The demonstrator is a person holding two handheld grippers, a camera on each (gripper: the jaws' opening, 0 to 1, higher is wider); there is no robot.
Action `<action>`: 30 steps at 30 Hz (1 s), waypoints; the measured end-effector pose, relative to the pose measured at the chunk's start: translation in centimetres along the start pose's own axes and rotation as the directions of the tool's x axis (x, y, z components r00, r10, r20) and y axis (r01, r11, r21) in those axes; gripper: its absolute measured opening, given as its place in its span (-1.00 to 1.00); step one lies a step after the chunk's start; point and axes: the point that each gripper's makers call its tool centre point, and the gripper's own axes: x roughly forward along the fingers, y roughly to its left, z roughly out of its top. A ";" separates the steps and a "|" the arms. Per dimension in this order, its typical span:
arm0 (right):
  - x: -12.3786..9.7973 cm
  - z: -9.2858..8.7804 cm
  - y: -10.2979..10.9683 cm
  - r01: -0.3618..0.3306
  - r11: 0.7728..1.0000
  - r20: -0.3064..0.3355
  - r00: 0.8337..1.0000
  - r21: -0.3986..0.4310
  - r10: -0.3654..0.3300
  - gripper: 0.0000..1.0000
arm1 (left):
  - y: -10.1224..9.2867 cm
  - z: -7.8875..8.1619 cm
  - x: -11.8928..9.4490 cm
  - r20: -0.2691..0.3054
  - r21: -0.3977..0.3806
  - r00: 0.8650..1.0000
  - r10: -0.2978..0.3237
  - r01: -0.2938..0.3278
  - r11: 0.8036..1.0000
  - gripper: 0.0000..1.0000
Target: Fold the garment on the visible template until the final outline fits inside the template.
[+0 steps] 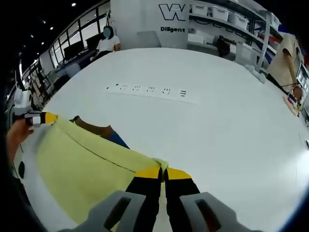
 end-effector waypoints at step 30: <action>-0.1 -0.1 -0.2 -0.018 1.000 0.043 0.999 -0.021 0.018 -0.83 | -0.4 0.3 -1.0 0.032 0.066 0.999 0.019 -0.021 0.998 -0.93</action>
